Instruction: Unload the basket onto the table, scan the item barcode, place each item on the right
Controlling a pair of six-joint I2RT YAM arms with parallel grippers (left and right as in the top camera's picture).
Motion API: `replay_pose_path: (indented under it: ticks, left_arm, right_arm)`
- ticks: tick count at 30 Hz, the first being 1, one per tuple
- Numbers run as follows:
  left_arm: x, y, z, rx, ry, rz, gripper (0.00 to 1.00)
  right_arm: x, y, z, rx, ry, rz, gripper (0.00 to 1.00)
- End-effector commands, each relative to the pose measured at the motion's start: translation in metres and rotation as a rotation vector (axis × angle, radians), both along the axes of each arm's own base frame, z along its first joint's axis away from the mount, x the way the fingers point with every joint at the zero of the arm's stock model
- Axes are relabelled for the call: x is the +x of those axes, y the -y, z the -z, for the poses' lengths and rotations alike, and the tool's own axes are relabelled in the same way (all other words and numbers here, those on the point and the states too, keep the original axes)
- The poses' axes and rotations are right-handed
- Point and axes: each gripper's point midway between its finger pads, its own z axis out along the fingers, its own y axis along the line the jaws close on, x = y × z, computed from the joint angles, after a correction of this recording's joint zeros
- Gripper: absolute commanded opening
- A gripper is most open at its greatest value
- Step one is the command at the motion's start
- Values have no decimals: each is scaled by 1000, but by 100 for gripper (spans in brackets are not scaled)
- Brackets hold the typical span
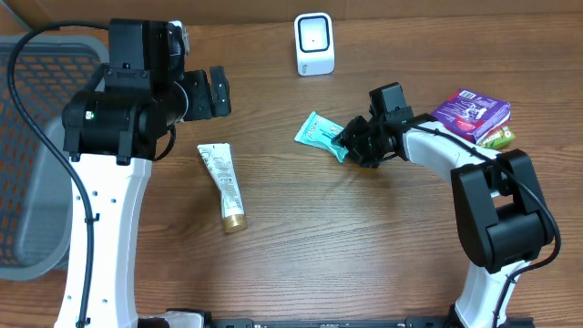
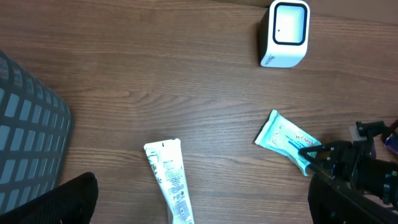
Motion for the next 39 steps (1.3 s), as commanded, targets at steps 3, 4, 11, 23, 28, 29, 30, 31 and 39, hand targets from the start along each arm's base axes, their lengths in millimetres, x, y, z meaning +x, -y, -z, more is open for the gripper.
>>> replay_pose_path:
  ticks: [3, 4, 11, 23, 28, 29, 30, 31, 39]
  left_arm:
    - [2, 2, -4, 1, 12, 15, 100]
    - [2, 2, -4, 2, 12, 15, 100]
    - [2, 2, -4, 1, 12, 15, 100]
    - [2, 2, -4, 2, 12, 15, 100]
    - [2, 2, -4, 2, 12, 15, 100]
    - [2, 2, -4, 2, 12, 15, 100]
    - [2, 2, -4, 1, 12, 15, 99]
    - [2, 2, -4, 2, 12, 15, 100]
    - [2, 2, -4, 2, 12, 15, 99]
  right_arm:
    - [-4, 11, 16, -62, -19, 45, 6]
    - [-5, 10, 15, -61, -19, 43, 4]
    - [-4, -10, -18, 9, 120, -177, 4]
    - [-17, 54, -74, -607, 343, -378, 4]
    - [-23, 54, -70, -612, 325, -400, 31]
    - [-24, 51, -70, -565, 300, -352, 60]
    - [-25, 48, -70, -506, 268, -295, 78]
    - [-26, 45, -70, -452, 238, -248, 84]
    - [-26, 39, -65, -347, 205, -260, 100]
